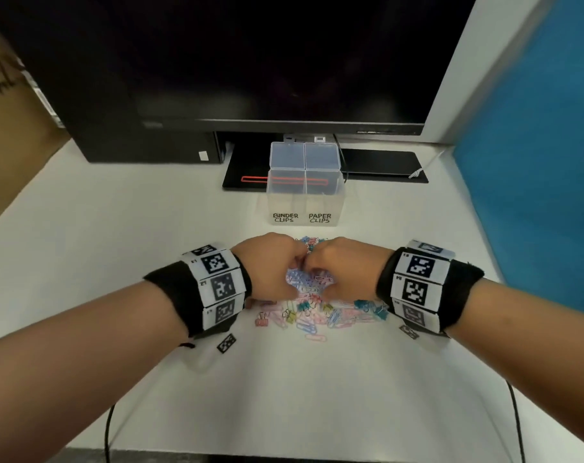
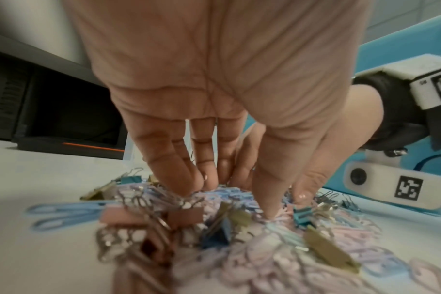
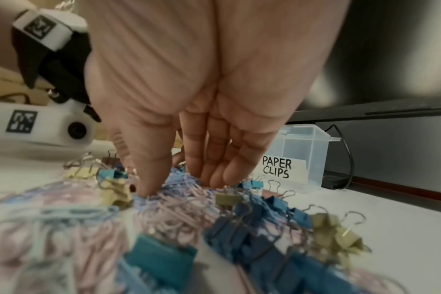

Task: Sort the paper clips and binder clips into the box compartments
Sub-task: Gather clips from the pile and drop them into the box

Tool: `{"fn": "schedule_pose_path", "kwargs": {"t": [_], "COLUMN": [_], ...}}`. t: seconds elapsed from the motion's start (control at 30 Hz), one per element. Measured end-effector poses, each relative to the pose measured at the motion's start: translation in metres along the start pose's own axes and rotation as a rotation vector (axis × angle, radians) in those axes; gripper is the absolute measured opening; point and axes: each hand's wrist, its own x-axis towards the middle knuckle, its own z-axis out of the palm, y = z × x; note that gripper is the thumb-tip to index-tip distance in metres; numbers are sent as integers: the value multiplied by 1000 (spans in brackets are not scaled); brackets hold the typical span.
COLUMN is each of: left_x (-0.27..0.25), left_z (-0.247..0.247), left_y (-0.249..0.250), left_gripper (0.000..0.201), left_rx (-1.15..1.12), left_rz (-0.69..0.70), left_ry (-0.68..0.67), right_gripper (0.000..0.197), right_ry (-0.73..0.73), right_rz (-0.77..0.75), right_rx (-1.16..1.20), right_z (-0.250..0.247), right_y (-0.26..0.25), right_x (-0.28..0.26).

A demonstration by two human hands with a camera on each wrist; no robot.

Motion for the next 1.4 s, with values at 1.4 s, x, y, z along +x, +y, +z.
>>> {"fn": "schedule_pose_path", "kwargs": {"t": [1.4], "left_x": [2], "left_z": [-7], "left_y": [11], "left_gripper": [27], "left_rx": [-1425], "left_rz": [-427], "left_ry": [35], "right_gripper": [22], "right_ry": [236], "right_rz": [486], "right_rx": [2070], "right_z": [2], "right_y": [40], "right_x": [-36]}}
